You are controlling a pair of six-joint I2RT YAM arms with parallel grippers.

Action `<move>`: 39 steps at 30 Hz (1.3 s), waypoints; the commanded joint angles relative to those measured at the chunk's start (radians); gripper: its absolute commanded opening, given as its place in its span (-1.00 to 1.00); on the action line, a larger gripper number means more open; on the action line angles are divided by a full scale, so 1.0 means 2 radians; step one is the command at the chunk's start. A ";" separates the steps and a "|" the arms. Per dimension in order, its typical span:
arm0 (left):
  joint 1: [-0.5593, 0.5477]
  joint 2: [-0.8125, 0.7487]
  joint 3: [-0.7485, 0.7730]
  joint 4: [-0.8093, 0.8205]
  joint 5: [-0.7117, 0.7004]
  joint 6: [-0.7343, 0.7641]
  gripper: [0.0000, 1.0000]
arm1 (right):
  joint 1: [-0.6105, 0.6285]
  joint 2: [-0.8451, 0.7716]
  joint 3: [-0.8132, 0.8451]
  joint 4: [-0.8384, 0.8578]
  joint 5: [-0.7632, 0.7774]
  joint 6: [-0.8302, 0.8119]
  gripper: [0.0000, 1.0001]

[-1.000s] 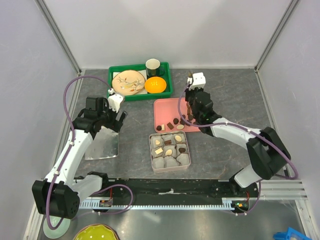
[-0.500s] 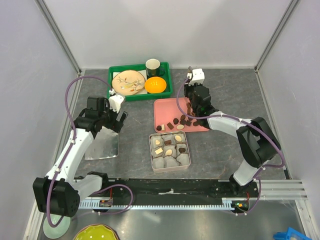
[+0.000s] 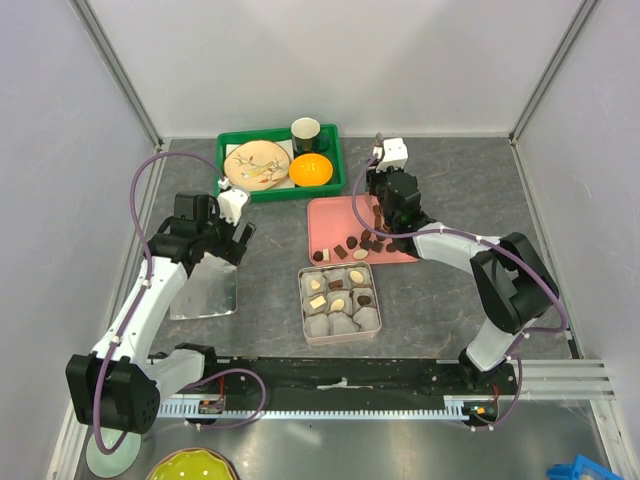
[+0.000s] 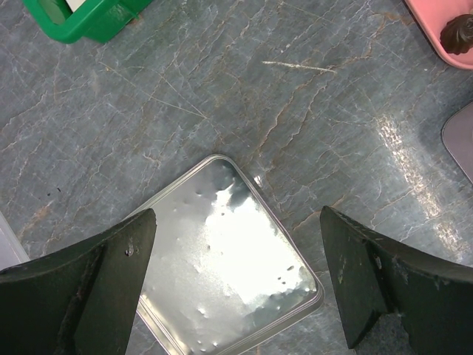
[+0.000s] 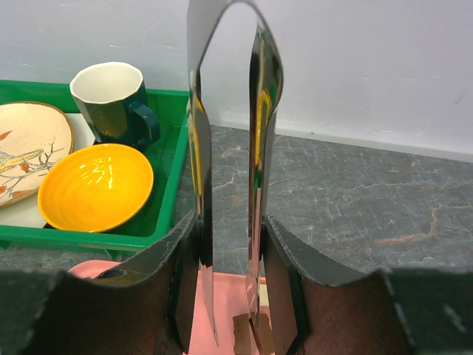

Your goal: Pack the chocolate

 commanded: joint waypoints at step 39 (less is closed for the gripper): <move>0.001 -0.009 0.000 0.017 -0.011 0.026 0.99 | -0.010 0.023 -0.016 0.028 -0.017 0.036 -0.42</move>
